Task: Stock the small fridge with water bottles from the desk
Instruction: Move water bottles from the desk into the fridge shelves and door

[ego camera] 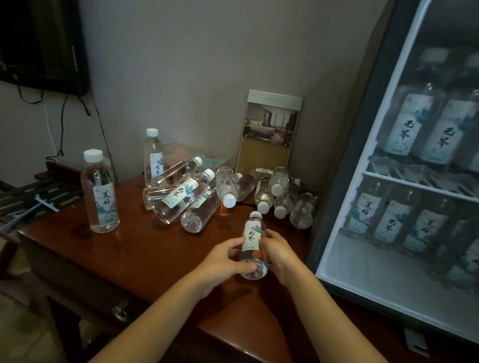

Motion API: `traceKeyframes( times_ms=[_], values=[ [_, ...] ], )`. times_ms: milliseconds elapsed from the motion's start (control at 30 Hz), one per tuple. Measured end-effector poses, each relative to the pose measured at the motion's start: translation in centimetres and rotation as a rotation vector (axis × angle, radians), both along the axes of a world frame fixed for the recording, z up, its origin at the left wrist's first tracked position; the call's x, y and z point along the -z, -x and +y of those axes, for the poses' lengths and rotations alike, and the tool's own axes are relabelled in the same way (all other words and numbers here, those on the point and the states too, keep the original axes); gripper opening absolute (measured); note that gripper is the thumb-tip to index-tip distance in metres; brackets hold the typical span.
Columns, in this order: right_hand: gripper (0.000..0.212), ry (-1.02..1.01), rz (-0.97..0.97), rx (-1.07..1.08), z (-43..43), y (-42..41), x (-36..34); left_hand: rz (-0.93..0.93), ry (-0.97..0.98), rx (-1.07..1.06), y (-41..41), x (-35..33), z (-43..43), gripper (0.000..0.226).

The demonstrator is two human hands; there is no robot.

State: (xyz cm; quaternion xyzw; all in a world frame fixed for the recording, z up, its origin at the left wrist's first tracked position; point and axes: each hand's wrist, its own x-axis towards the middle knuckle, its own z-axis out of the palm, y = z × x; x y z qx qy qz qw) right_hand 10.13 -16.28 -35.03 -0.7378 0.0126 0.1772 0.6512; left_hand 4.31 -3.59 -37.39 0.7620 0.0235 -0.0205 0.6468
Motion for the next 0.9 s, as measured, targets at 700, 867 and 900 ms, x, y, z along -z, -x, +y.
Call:
traceKeyframes(
  times_ms=[700, 867, 900],
  values=[
    [0.083, -0.309, 0.024, -0.027, -3.7, 4.6, 0.4, -0.013, 0.319, -0.022, 2.8, -1.0, -2.9, 0.068],
    [0.078, -0.195, -0.13, -0.173, -4.2, 6.6, 0.4, -0.019, 0.214, -0.035, 4.4, -1.7, -3.2, 0.055],
    [0.075, -0.169, -0.148, -0.191, -4.3, 7.0, 0.2, -0.022, 0.205, -0.048, 4.8, -1.7, -3.3, 0.056]
  ],
)
